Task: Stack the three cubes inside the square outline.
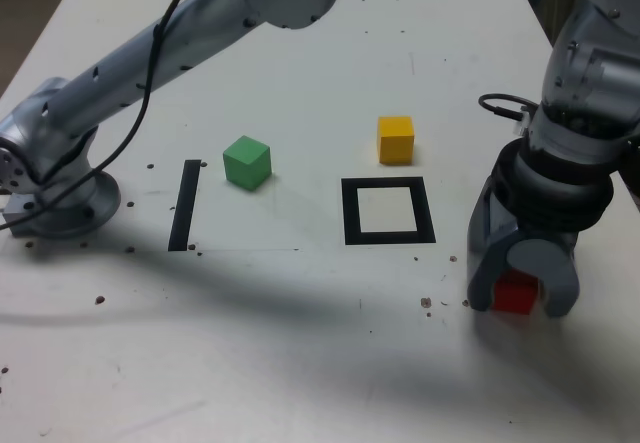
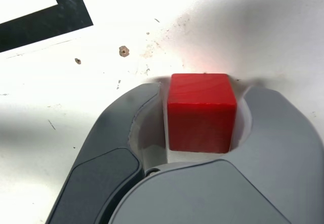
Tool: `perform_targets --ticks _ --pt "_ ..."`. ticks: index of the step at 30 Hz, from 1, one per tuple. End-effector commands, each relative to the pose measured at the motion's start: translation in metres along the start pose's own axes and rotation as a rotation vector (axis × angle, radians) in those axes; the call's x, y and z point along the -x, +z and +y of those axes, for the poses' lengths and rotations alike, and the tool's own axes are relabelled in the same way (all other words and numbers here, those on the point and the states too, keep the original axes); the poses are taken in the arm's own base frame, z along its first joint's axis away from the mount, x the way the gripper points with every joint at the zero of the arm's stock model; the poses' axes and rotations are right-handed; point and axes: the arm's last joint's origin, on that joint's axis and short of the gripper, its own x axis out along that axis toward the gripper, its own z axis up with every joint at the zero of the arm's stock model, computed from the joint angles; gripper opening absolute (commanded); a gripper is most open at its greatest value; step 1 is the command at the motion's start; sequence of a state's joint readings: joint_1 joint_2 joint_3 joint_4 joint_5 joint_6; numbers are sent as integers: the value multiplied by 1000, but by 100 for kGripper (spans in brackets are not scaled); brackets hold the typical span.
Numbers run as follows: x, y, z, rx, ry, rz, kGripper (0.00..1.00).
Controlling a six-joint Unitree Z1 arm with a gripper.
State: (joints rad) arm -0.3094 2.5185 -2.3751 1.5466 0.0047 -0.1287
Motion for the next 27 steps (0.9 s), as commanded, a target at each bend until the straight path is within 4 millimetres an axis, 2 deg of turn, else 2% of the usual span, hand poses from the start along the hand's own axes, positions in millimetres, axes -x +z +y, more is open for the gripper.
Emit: perform_targets --ticks 1,7,15,22,27 --pt "-1 -1 -1 -2 3 7 33" --pt "-2 0 -1 7 -5 -9 27" --pt "3 -5 0 10 -2 -11 25" --pt "36 -29 9 17 32 -17 24" --pt "52 -58 29 48 47 4 24"
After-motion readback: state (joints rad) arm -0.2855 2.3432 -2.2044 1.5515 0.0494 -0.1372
